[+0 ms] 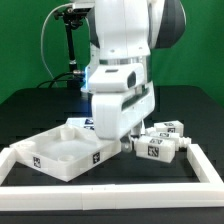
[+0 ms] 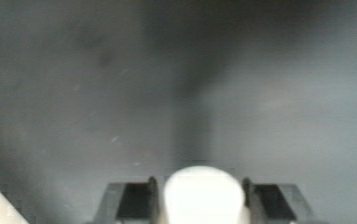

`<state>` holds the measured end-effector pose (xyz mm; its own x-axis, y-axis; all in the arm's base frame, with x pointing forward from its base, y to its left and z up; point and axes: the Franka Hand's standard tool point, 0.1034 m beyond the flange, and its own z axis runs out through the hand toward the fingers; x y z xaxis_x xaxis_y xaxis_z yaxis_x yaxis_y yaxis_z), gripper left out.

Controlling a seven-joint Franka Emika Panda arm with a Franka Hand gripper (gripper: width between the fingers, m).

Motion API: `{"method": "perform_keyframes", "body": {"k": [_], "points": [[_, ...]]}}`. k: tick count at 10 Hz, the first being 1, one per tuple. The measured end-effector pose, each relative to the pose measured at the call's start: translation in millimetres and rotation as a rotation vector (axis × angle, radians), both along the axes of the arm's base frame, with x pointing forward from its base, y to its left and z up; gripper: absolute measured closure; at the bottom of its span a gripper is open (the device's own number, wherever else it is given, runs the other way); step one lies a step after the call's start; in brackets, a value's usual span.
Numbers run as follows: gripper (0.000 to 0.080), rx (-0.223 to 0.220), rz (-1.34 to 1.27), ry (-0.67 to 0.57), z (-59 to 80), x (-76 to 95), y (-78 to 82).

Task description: Assemble one leg

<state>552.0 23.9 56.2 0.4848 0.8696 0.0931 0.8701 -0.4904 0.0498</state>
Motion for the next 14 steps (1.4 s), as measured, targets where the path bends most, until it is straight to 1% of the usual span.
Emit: {"method": "perform_keyframes", "body": {"k": [1,4,5,7,8,9,10,13,14], "points": [[0.0583,0.001,0.0,0.005,-3.6,-1.2,-0.7],[0.0581,0.001,-0.002,0.007,-4.8,-2.0,-1.3],[0.0581,0.006,-0.033,-0.023,-1.8,-10.6,-15.5],[0.0581,-0.01,-0.12,-0.03,14.4,-53.9,-66.0],[0.0581,-0.008,-0.199,-0.01,19.3,-71.9,-84.7],[0.0581,0.002,-0.27,0.048,16.4,-79.8,-79.6],[0.0581,0.006,-0.215,0.046,14.6,-68.7,-70.3],[0.0581,0.007,-0.219,0.049,12.2,-69.4,-71.5],[0.0581,0.007,-0.223,0.048,12.5,-70.7,-74.3]]}}
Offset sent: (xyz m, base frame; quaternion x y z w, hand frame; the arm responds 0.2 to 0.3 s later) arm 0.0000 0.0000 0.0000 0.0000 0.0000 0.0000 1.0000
